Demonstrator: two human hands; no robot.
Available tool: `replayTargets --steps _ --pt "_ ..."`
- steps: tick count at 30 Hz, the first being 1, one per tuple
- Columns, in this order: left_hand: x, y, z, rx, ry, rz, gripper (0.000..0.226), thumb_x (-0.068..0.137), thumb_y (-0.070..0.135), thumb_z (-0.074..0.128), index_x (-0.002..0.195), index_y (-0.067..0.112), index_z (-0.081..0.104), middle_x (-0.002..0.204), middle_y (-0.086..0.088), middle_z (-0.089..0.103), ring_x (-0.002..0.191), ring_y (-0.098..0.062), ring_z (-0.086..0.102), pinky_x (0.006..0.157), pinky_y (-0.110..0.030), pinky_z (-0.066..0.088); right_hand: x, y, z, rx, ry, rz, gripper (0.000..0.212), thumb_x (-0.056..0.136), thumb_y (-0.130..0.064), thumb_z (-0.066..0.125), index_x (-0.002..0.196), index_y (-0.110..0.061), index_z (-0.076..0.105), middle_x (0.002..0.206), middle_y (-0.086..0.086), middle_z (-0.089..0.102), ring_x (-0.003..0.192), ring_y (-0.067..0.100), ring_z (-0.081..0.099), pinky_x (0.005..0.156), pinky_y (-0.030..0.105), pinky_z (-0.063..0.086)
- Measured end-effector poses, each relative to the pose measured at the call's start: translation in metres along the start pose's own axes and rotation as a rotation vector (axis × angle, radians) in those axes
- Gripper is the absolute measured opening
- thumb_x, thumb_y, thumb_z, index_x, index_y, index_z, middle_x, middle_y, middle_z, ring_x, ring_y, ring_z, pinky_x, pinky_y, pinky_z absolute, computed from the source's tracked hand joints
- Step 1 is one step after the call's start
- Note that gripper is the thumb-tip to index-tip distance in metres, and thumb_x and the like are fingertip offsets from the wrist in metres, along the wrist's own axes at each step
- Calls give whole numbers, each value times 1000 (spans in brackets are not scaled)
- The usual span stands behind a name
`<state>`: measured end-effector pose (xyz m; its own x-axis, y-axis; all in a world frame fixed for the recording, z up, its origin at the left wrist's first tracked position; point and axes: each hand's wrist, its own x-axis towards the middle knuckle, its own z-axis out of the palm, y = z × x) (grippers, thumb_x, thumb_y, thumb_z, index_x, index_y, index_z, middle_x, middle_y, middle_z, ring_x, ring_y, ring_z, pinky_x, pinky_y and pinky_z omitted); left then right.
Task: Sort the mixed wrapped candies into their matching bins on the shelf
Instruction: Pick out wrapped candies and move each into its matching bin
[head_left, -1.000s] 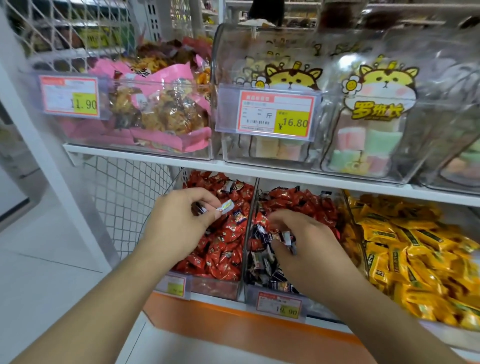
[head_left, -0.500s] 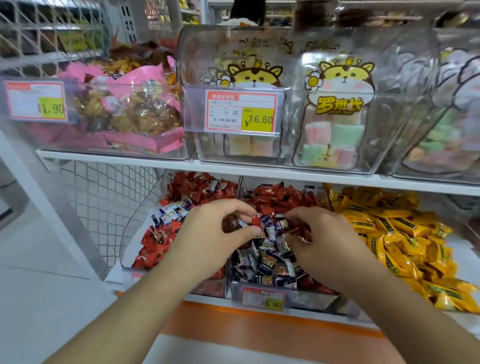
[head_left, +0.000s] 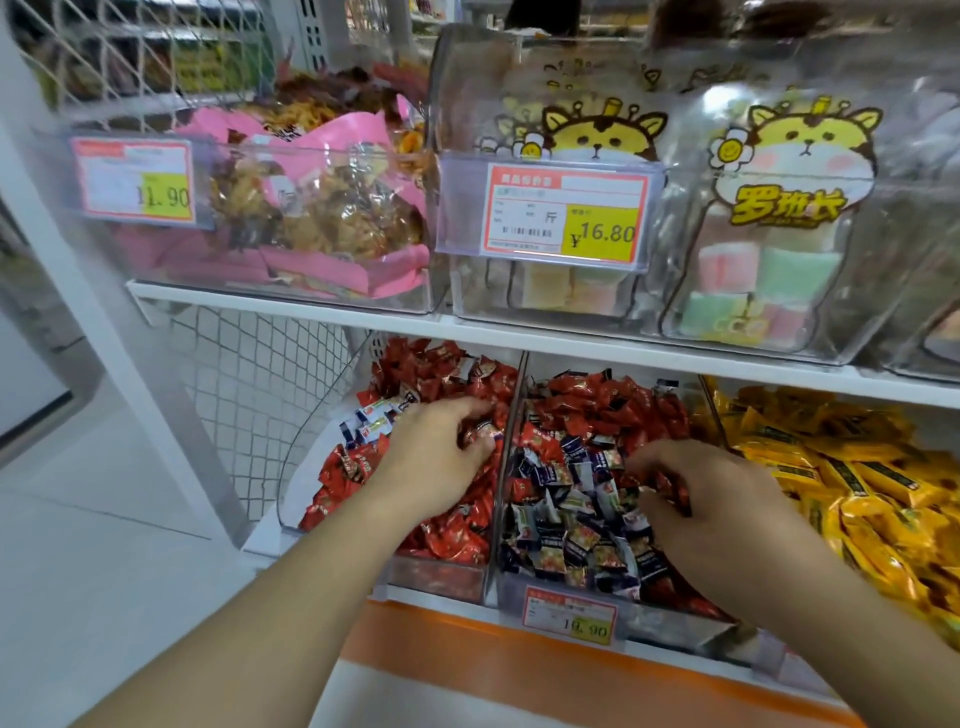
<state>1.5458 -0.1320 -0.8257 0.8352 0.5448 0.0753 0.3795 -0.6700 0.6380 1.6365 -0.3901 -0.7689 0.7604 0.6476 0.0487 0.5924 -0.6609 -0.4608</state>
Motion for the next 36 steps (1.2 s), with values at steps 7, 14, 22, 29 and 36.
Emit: replayTargets --steps 7,14,22,29,36 --pt "4 0 10 107 126 62 28 92 36 75 120 37 72 111 15 73 118 -17 59 111 -45 41 5 -3 10 -36 -19 -20 33 101 -26 61 132 -36 59 140 -14 57 103 0 46 77 10 36" --pt "-9 13 -21 -157 259 58 20 93 37 75 112 32 73 99 23 70 93 10 62 76 2 42 2 -11 7 -4 -34 -8 33 101 -26 61 133 -34 59 138 -12 57 105 7 54 81 15 39" --pt "-64 71 -35 -19 -53 306 40 92 57 67 129 43 63 132 31 55 128 8 42 115 -32 38 1 -12 5 -4 -4 3 33 98 -23 65 130 -32 61 136 -10 59 111 7 52 86 17 38" --pt "-53 31 -66 19 85 204 43 96 51 64 136 38 58 136 22 52 129 -1 45 111 -26 38 -3 -28 5 -9 -4 -33 40 99 -25 65 137 -35 56 141 -14 57 113 4 58 87 13 40" --pt "-43 -65 -104 180 49 -62 81 98 51 60 164 27 20 166 0 27 152 -21 27 120 -31 24 13 -89 30 40 13 -286 46 101 -31 63 144 -38 51 139 -26 53 129 -7 46 97 -2 25"
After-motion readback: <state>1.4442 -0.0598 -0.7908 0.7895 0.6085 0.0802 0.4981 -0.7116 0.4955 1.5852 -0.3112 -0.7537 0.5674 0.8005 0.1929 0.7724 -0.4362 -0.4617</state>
